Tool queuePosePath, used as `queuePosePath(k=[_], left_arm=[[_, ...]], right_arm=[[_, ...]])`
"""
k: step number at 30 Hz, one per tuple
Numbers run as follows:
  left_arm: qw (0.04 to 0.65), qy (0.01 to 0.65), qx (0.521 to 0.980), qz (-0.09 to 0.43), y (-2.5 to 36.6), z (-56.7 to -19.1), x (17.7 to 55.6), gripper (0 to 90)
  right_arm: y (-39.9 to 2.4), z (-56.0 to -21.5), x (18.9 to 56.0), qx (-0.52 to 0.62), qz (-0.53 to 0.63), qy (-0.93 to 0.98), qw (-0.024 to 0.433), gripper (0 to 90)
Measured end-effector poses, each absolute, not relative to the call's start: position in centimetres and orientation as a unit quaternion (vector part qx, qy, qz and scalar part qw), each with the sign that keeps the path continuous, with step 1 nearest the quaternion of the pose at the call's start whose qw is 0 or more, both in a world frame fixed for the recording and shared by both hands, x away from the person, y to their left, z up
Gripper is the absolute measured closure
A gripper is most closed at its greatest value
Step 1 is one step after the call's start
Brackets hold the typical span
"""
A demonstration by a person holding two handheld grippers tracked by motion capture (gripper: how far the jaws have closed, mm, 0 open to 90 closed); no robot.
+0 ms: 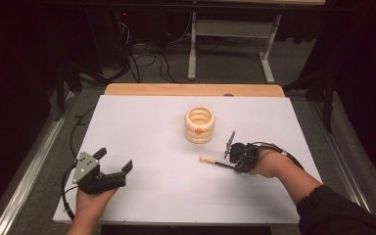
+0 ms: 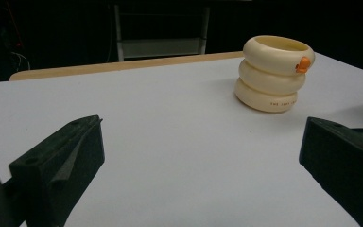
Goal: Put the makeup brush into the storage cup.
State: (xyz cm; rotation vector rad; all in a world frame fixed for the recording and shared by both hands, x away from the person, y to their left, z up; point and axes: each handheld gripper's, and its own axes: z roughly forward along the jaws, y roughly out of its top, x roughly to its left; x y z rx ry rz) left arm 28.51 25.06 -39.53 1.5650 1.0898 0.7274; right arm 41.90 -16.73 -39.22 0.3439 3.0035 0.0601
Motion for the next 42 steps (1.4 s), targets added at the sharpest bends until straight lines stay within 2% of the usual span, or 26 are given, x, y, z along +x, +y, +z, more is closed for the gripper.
queuePosePath(k=[13,18,42], left_arm=[[0.524,0.456,0.653,0.302,25.2,-39.6,28.6,1.5],[0.525,0.456,0.653,0.302,25.1,-39.6,28.6,1.4],[0.525,0.454,0.653,0.303,25.0,-39.7,28.5,1.4]], right_arm=[[-17.4,-38.3,41.3,0.133,0.026,0.988,0.077,87.7],[-18.5,-37.7,40.9,0.151,0.021,0.984,0.095,87.7],[-24.0,-36.9,39.4,0.224,0.02,0.968,0.108,87.7]])
